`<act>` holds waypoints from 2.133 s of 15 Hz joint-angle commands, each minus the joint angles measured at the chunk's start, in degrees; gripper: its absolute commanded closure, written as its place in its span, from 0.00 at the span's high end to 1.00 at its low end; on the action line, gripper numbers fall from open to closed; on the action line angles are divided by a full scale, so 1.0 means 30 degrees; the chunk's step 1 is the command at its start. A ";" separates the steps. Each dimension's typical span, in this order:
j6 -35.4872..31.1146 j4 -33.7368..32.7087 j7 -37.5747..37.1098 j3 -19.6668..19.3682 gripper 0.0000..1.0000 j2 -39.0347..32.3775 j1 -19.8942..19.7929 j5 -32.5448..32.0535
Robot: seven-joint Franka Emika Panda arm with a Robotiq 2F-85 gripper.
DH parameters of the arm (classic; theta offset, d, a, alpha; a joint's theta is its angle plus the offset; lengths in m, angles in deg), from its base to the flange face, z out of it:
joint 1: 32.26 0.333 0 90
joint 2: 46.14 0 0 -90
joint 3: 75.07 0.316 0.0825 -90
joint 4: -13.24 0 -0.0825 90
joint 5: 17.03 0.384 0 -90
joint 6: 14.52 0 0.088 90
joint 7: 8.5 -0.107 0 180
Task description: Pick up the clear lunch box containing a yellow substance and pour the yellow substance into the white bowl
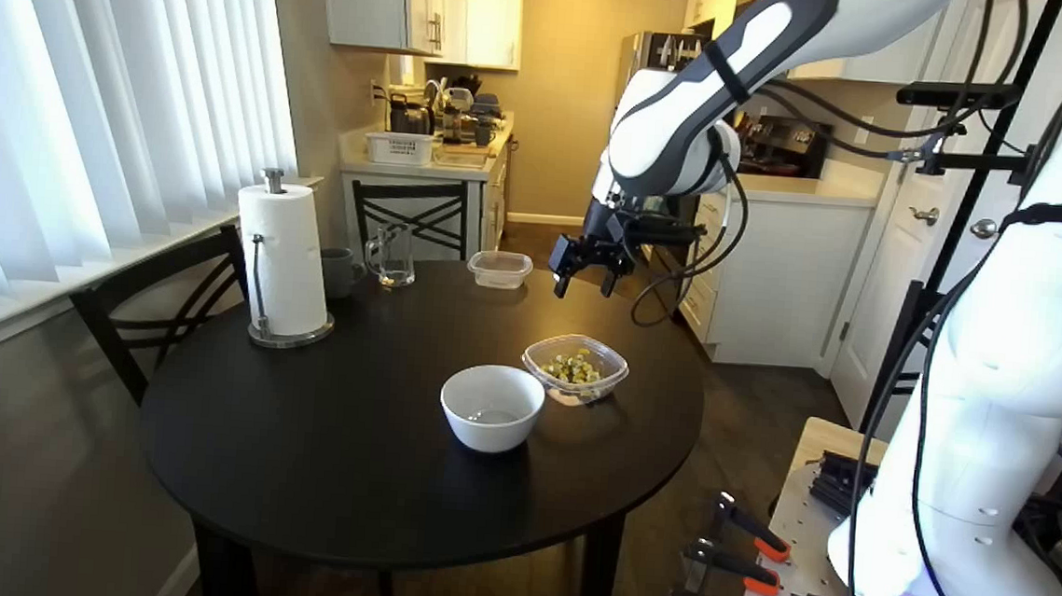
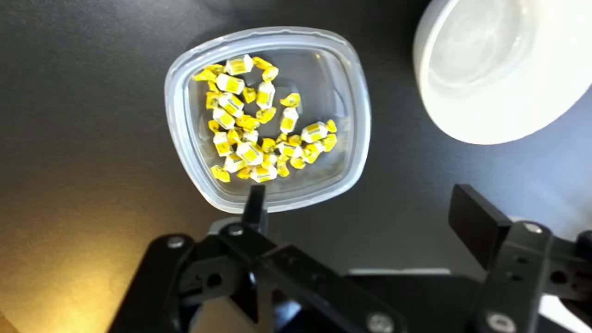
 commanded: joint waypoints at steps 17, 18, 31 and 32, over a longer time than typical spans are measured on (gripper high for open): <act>0.2423 -0.5942 -0.5131 -0.0899 0.97 -0.9233 0.2641 -0.3439; 0.2530 -0.6097 -0.5006 -0.0870 0.74 -0.9279 0.2573 -0.3300; 0.4322 -0.8161 -0.3511 -0.0469 0.02 -1.1406 0.1820 -0.0435; 0.4374 -0.8165 -0.3428 -0.0428 0.01 -1.1356 0.1784 -0.0246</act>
